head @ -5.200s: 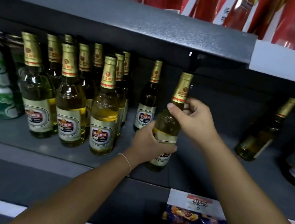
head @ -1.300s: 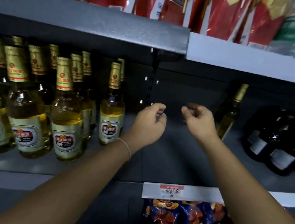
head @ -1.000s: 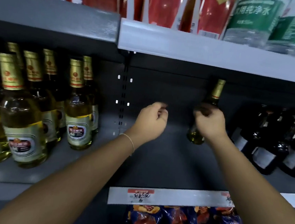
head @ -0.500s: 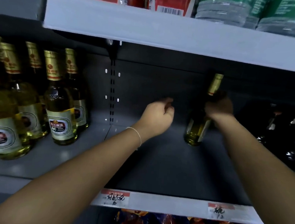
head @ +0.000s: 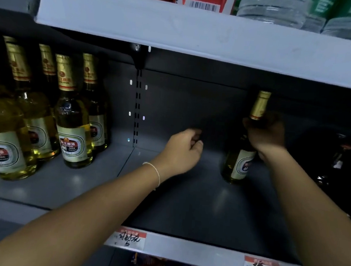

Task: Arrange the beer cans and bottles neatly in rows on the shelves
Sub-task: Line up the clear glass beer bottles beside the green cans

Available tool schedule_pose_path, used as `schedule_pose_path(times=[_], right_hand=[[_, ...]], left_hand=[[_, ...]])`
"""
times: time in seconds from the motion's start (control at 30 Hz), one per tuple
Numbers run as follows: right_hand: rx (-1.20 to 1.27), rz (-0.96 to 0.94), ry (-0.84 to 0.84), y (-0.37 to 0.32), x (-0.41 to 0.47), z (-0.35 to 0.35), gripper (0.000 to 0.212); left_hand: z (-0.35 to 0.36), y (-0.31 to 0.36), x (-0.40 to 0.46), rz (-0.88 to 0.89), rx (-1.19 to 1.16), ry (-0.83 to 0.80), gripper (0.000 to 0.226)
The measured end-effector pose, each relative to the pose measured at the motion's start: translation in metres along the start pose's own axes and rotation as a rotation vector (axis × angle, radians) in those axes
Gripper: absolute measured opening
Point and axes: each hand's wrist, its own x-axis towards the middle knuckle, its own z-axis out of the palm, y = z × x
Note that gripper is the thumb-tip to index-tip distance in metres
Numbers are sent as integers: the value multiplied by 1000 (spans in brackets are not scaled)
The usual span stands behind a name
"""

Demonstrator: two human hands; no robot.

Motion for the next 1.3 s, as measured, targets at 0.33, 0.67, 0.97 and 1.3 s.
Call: schedule_pose_path(times=[0.33, 0.67, 0.97, 1.3], right_hand=[[165, -59, 2, -37, -58, 18, 16], [222, -71, -74, -110, -136, 62, 34], [361, 3, -131, -165, -203, 117, 33], [240, -110, -451, -190, -256, 152, 29]], left_hand=[[-11, -6, -13, -39, -1, -92, 45], [-58, -23, -42, -78, -53, -212, 77], [-116, -49, -82, -84, -32, 105, 66], [-185, -94, -106, -17, -42, 149, 58]])
